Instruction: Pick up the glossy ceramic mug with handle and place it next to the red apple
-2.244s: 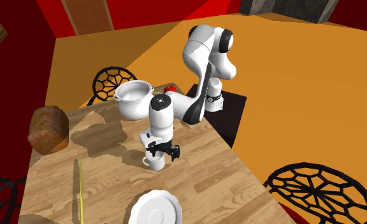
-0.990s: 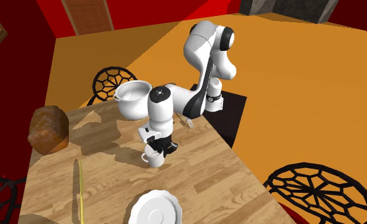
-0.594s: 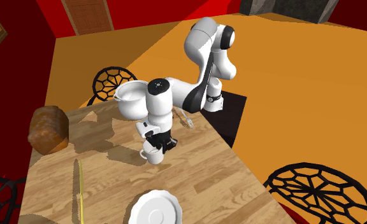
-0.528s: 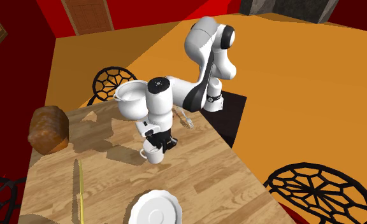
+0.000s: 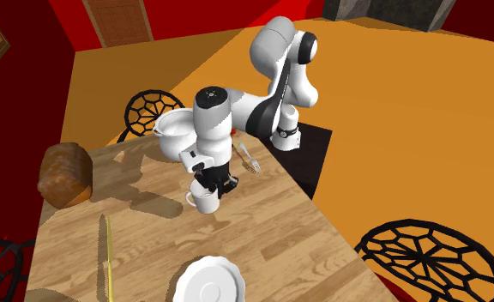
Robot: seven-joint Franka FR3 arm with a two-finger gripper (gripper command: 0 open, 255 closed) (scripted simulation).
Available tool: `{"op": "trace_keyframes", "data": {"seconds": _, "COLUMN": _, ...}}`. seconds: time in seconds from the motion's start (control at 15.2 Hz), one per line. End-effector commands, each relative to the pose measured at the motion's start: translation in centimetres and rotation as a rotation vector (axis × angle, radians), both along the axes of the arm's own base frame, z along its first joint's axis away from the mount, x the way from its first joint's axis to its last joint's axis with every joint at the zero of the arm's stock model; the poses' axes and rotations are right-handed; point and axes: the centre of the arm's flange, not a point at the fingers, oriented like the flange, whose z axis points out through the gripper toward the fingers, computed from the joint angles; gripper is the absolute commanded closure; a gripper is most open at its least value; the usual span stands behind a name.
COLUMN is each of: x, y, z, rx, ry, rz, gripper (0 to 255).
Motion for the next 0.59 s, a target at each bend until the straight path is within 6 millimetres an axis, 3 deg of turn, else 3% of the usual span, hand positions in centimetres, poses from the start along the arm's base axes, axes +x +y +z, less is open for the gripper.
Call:
{"op": "trace_keyframes", "data": {"seconds": 0.0, "x": 0.1, "y": 0.0, "z": 1.0, "rx": 0.0, "ry": 0.0, "rz": 0.0, "gripper": 255}}
{"op": "trace_keyframes", "data": {"seconds": 0.53, "x": 0.1, "y": 0.0, "z": 5.2, "rx": 0.0, "ry": 0.0, "rz": 0.0, "gripper": 255}}
